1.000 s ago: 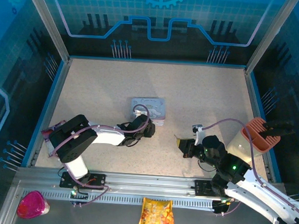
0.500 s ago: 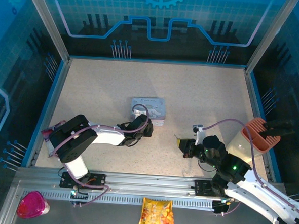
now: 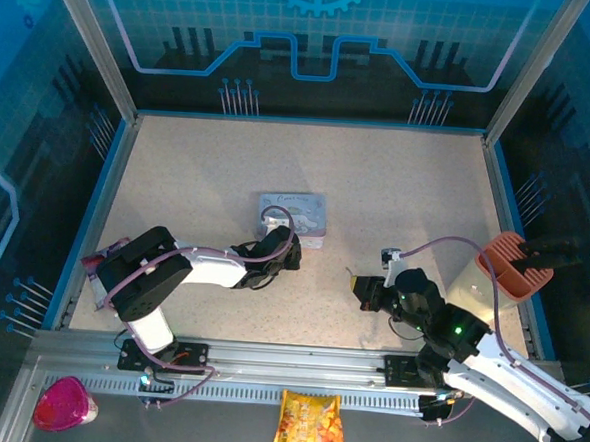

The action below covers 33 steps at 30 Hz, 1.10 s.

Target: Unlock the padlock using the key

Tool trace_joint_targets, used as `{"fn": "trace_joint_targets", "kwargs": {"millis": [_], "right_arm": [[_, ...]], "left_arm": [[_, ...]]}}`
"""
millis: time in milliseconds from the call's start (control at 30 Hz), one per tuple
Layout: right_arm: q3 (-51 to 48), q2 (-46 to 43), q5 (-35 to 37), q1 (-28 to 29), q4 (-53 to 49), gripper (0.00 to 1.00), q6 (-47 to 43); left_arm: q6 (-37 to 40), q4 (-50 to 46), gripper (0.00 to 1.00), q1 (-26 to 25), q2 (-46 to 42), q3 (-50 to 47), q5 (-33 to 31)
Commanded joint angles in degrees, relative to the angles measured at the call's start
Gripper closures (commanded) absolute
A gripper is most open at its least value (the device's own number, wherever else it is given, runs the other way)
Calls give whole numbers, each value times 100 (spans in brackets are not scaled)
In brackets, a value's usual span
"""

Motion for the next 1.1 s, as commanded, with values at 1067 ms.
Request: {"fn": "trace_joint_targets", "kwargs": {"millis": [1067], "right_arm": [[-385, 1793, -1206, -244, 1450, 100, 1109]], "left_arm": [[-777, -681, 87, 47, -417, 480, 975]]}}
